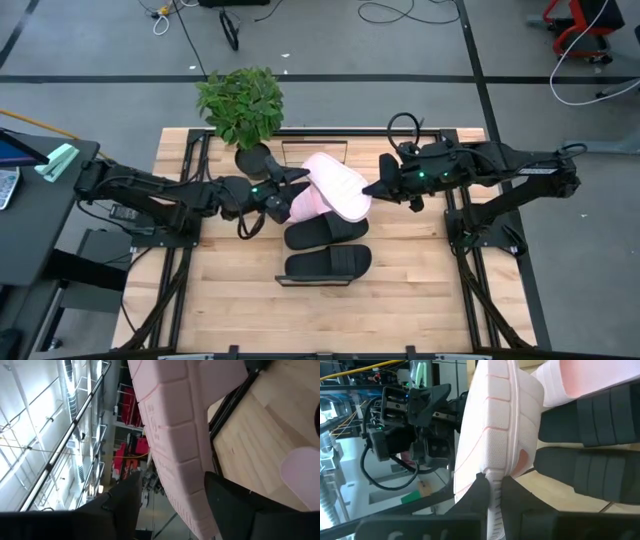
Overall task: Pick and place slides into the shelf
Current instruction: Put the pink slipper on the shelf
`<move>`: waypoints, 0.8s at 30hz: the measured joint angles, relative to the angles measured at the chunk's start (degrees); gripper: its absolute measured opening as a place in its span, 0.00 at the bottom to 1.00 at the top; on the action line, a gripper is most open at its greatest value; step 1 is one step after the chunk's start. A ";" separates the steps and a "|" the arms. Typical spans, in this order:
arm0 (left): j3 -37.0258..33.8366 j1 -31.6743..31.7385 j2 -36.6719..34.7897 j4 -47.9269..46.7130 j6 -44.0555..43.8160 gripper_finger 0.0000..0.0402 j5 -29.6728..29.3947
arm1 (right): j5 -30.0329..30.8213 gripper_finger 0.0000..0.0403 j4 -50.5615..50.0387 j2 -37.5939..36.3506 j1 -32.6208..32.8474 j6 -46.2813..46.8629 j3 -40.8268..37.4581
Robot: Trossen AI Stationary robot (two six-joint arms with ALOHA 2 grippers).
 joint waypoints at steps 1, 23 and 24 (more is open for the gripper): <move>0.00 0.05 0.00 0.00 -0.02 0.56 0.03 | 0.00 0.07 0.00 0.00 0.00 -0.09 0.00; -0.02 0.48 0.00 -0.74 -0.90 0.59 2.86 | 1.55 0.07 -4.85 0.09 -4.57 -5.49 -0.04; -0.02 0.49 0.00 -0.74 -0.91 0.59 2.88 | 1.59 0.07 -5.25 0.09 -5.14 -5.59 -0.07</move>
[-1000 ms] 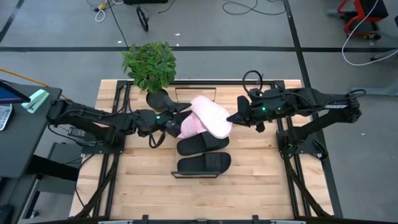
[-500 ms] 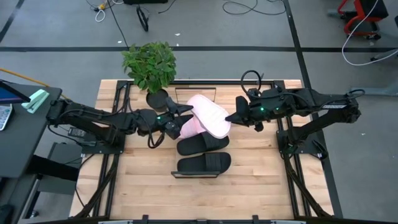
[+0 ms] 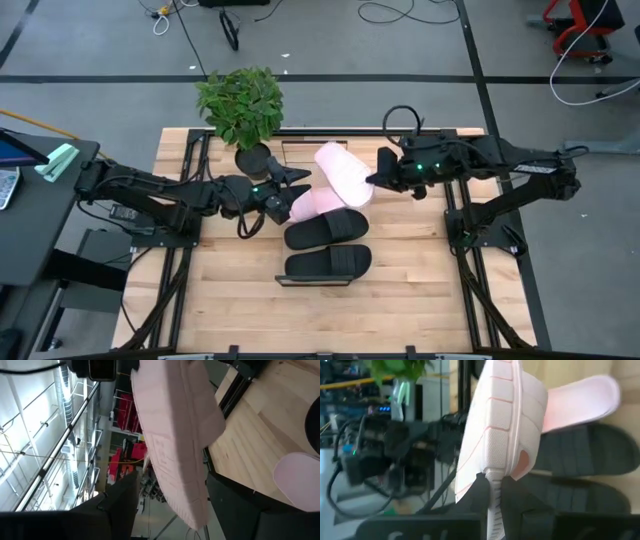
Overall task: Pick and place slides into the shelf
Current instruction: Put the pink slipper on the shelf
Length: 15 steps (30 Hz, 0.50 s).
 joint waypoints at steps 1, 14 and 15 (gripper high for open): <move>0.00 0.01 0.00 0.02 0.00 0.59 0.19 | 0.04 0.07 -0.05 0.00 -0.55 -0.20 -0.02; -0.04 0.01 -0.09 4.42 0.52 0.61 6.43 | -0.89 0.07 1.29 4.86 -4.14 -2.52 -0.02; -0.04 -0.10 -0.09 4.28 0.51 0.62 6.94 | -0.89 0.07 1.92 5.24 -4.28 -2.52 -0.02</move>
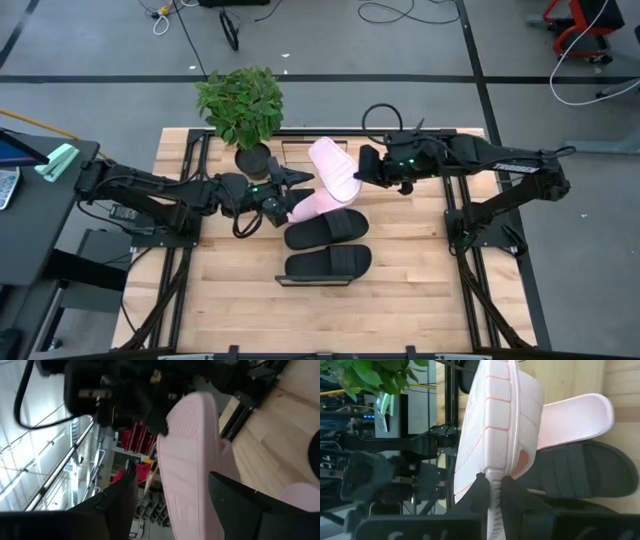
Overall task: Pick and place slides into the shelf
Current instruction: Put the pink slipper on the shelf
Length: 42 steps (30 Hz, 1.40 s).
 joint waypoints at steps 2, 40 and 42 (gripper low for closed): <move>-0.02 -0.32 0.00 -0.12 0.08 0.63 0.99 | 0.00 0.07 1.78 0.84 -0.02 0.00 0.00; -0.02 0.51 5.73 7.26 -0.22 0.45 -2.35 | 1.15 0.07 12.43 6.21 -0.79 1.18 0.02; -0.02 0.26 5.73 7.24 -1.43 0.40 -1.85 | 1.55 0.07 12.44 6.21 -0.96 1.12 0.02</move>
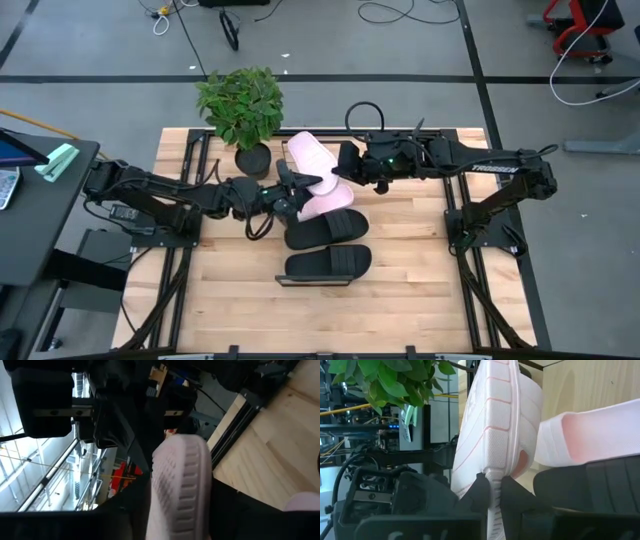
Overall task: Pick and place slides into the shelf
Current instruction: Put the pink slipper on the shelf
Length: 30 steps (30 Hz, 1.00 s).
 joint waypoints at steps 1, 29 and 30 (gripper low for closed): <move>0.00 -0.02 0.00 0.02 -0.35 0.38 0.17 | 0.00 0.07 0.00 0.00 -0.23 -0.19 0.00; 0.05 -0.04 0.00 0.09 -9.13 0.13 -5.15 | 1.88 0.43 0.61 -0.06 -0.94 -7.89 0.02; 0.02 -0.04 0.04 0.04 -10.60 0.13 -6.00 | 1.94 0.47 0.54 -0.34 -0.98 -8.24 0.02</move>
